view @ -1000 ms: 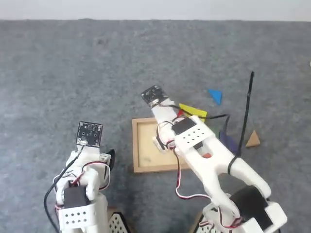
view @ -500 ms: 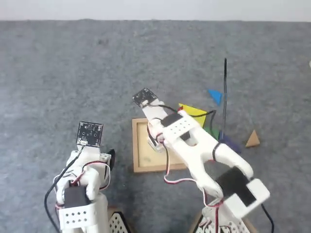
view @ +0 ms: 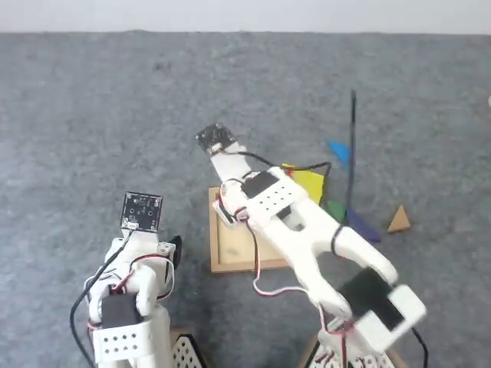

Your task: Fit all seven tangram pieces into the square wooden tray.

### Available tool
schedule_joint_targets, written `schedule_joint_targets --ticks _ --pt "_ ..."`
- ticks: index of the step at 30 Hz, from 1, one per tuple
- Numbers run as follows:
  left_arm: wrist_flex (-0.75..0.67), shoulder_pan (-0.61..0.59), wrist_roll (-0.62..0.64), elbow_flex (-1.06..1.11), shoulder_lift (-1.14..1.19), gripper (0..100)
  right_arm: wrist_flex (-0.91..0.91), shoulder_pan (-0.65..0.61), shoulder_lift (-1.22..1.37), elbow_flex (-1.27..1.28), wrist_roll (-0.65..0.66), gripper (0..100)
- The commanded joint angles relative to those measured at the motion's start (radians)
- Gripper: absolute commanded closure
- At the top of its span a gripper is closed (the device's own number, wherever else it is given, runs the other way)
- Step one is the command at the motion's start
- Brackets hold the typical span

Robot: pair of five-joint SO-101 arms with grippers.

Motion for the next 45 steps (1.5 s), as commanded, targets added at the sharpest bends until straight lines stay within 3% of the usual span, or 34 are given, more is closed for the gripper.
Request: schedule_joint_targets --ticks 1,7,10,20,25,45 --pt "0.005 0.000 -0.008 -0.008 -0.020 78 -0.021 0.111 -0.143 -0.046 -0.017 87.5" --pt "0.005 0.000 -0.008 -0.008 -0.020 78 -0.081 0.332 -0.099 -0.049 -0.009 87.5" --pt "0.005 0.000 -0.008 -0.008 -0.020 78 -0.128 0.381 -0.005 -0.054 0.009 87.5" --pt "0.005 0.000 -0.008 -0.008 -0.020 78 -0.151 0.380 0.188 -0.140 0.031 87.5" --pt "0.005 0.000 -0.008 -0.008 -0.020 78 -0.061 0.380 0.186 -0.144 0.028 87.5" --pt "0.005 0.000 -0.008 -0.008 -0.020 78 -0.050 0.254 -0.099 0.147 -0.009 87.5"
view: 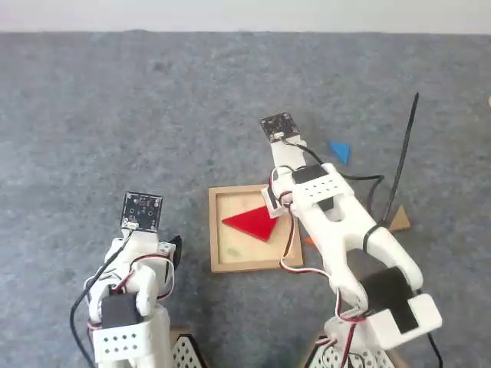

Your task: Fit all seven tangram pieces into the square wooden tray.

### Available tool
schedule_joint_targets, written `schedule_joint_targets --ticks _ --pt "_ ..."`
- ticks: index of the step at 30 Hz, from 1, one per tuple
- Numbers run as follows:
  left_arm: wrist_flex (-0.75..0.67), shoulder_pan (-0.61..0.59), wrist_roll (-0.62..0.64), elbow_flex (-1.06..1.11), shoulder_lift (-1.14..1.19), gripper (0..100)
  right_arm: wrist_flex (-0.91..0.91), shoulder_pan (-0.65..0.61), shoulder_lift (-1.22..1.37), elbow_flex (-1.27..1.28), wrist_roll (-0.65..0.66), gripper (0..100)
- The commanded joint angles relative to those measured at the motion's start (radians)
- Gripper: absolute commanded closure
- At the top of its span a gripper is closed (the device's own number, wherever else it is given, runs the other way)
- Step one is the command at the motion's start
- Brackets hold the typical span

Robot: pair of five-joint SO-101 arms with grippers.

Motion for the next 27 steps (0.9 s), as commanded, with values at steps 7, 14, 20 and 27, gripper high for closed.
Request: schedule_joint_targets --ticks 7,14,20,27 --pt "0.005 0.000 -0.008 -0.008 -0.020 78 0.002 -0.031 -0.130 0.009 -0.052 87.5" --pt "0.005 0.000 -0.008 -0.008 -0.020 78 0.001 -0.173 -0.305 0.140 -0.038 87.5" --pt "0.005 0.000 -0.008 -0.008 -0.020 78 -0.007 -0.177 -0.213 0.140 -0.003 87.5" --pt "0.005 0.000 -0.008 -0.008 -0.020 78 -0.010 -0.179 -0.053 0.063 0.002 87.5"
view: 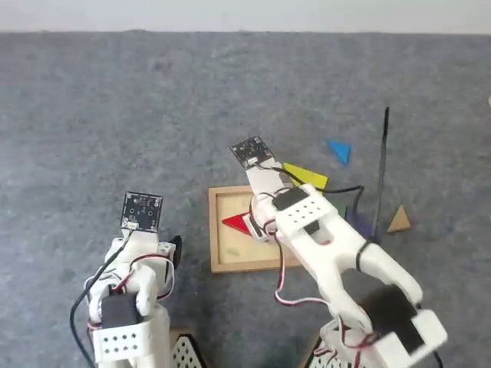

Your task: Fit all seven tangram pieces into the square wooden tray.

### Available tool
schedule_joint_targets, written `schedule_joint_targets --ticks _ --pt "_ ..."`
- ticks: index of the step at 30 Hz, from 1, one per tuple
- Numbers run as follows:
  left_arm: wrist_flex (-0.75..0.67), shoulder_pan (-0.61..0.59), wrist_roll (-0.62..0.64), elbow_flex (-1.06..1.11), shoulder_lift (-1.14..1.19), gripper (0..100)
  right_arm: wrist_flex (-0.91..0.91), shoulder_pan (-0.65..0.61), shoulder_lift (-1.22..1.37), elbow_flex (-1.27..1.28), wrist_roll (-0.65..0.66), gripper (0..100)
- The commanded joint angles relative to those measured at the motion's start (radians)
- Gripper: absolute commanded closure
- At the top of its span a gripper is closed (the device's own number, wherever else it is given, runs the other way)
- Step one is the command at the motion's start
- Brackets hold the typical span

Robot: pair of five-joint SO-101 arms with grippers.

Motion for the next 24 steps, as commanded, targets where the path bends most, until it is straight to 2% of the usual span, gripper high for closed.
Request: schedule_joint_targets --ticks 1,7,12,14,24 --pt "0.005 0.000 -0.008 -0.008 -0.020 78 -0.012 -0.008 0.073 -0.089 0.014 87.5" --pt "0.005 0.000 -0.008 -0.008 -0.020 78 -0.018 0.025 0.193 -0.210 0.008 87.6" --pt "0.005 0.000 -0.008 -0.008 -0.020 78 -0.012 0.113 0.280 -0.305 -0.101 87.6" --pt "0.005 0.000 -0.008 -0.008 -0.020 78 -0.013 0.130 0.305 -0.325 -0.107 87.6" --pt "0.005 0.000 -0.008 -0.008 -0.020 78 0.013 0.125 0.295 -0.333 -0.114 87.8"
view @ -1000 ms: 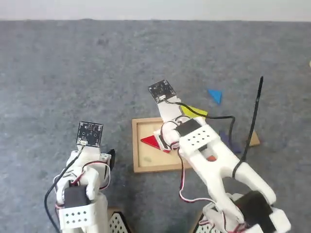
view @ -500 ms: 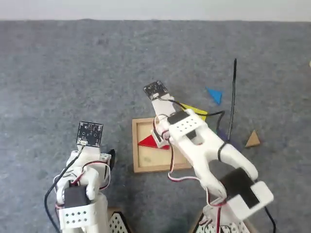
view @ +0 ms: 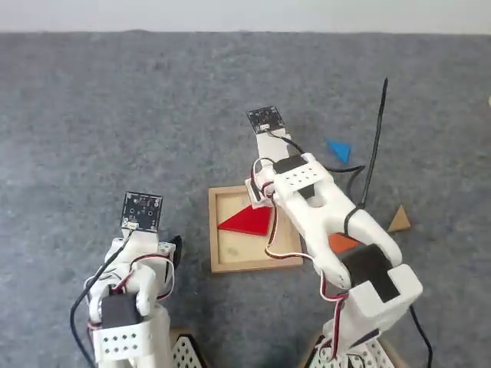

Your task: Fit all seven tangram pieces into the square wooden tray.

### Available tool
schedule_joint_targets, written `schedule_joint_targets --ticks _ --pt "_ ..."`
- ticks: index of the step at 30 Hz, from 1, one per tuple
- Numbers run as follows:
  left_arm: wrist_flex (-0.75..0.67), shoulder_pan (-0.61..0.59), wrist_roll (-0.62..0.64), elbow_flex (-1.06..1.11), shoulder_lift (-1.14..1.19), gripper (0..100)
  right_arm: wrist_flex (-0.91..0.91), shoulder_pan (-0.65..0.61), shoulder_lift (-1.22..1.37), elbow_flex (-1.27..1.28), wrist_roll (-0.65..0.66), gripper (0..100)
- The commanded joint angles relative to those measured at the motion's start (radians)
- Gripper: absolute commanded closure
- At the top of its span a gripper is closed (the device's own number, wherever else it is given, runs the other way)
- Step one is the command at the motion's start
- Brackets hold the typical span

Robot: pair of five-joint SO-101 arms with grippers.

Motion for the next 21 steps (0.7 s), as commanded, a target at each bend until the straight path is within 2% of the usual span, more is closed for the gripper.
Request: schedule_joint_targets --ticks 1,6,10,17,21 --pt "0.005 0.000 -0.008 -0.008 -0.020 78 0.035 0.010 -0.042 -0.015 -0.011 87.6" --pt "0.005 0.000 -0.008 -0.008 -0.020 78 0.076 0.042 -0.323 0.077 -0.011 87.6" --pt "0.005 0.000 -0.008 -0.008 -0.020 78 0.073 0.122 -0.628 0.242 0.000 87.6" --pt "0.005 0.000 -0.008 -0.008 -0.020 78 0.134 0.266 -0.989 0.519 0.193 88.0" --pt "0.005 0.000 -0.008 -0.008 -0.020 78 0.177 0.429 -1.122 0.666 0.284 88.0"
